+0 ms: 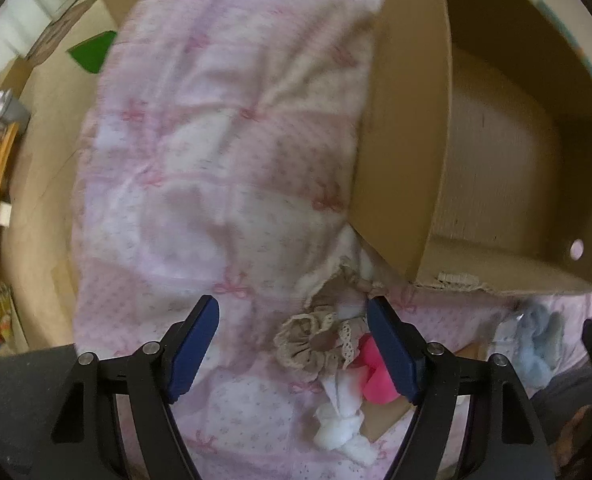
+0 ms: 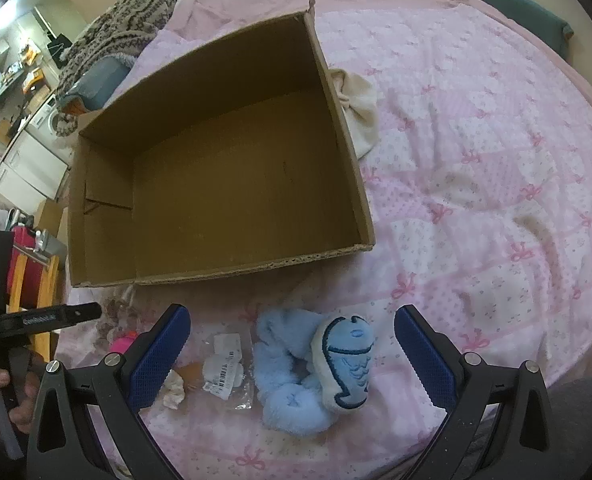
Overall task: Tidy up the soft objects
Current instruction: 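Grasp the beige lace scrunchie with the left tool while the right tool grasps the blue fish plush, then carry the lace scrunchie and fish plush with both tools over the cardboard box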
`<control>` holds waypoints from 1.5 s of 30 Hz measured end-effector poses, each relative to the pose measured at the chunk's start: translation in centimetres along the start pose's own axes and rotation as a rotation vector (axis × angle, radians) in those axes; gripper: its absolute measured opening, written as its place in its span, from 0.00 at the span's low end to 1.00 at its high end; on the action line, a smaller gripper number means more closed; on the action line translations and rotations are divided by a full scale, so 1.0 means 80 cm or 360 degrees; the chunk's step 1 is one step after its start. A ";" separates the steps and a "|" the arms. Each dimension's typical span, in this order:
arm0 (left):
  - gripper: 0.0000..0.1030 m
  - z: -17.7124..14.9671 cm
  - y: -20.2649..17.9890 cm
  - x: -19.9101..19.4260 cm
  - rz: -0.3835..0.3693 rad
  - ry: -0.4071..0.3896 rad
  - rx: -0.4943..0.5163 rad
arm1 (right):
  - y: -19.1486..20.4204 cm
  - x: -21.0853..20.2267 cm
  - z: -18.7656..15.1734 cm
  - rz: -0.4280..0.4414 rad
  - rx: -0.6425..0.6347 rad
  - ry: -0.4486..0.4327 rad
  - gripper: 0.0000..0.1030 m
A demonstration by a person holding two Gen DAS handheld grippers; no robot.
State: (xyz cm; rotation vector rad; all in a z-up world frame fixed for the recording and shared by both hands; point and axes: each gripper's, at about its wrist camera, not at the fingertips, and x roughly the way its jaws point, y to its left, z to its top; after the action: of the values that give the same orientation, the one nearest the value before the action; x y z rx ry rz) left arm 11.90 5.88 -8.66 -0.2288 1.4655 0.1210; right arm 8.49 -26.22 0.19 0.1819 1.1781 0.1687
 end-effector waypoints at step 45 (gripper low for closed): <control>0.12 -0.083 0.016 -0.091 -0.0285 -0.0239 0.0081 | 0.024 0.067 -0.041 -0.0296 -0.0167 0.0547 0.82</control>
State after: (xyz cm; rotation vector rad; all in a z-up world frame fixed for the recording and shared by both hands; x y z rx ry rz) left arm 4.42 6.06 -2.11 -0.3019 1.2910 -0.0437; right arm 7.38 -22.94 -5.39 -0.0528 1.5165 0.0993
